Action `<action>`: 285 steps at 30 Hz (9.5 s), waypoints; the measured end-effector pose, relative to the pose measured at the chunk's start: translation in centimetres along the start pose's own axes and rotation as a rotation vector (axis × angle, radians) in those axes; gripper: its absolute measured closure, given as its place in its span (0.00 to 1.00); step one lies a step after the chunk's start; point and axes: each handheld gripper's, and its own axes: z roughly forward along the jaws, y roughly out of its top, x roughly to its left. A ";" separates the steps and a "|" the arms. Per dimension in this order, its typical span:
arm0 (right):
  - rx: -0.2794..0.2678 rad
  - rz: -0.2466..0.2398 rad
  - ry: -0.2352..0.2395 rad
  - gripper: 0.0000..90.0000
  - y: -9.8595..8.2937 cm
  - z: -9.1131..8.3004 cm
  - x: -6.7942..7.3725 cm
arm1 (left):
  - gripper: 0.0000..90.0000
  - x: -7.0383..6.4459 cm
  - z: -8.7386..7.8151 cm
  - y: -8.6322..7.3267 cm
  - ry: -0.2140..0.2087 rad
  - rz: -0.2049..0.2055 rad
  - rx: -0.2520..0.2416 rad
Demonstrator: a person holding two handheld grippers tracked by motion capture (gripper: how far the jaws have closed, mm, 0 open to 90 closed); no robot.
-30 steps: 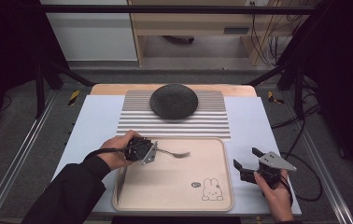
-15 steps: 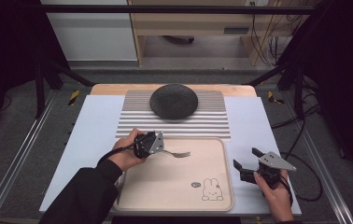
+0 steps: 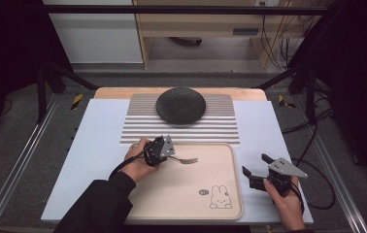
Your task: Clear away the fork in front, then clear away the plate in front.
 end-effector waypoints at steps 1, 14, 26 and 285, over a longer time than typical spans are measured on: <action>0.000 0.000 0.000 0.14 0.0 0.0 0.0 | 1.00 -0.1 0.1 0.0 -0.004 -0.014 -0.004; 0.003 0.003 0.002 0.14 0.0 0.0 0.0 | 1.00 -0.4 1.2 0.3 -0.011 -0.071 -0.002; 0.003 0.005 0.002 0.14 0.0 0.0 0.0 | 1.00 -0.5 1.8 0.6 -0.031 -0.100 -0.008; -0.024 0.068 0.009 0.06 0.1 -0.4 -0.2 | 0.30 8.5 6.3 1.8 0.234 0.348 0.067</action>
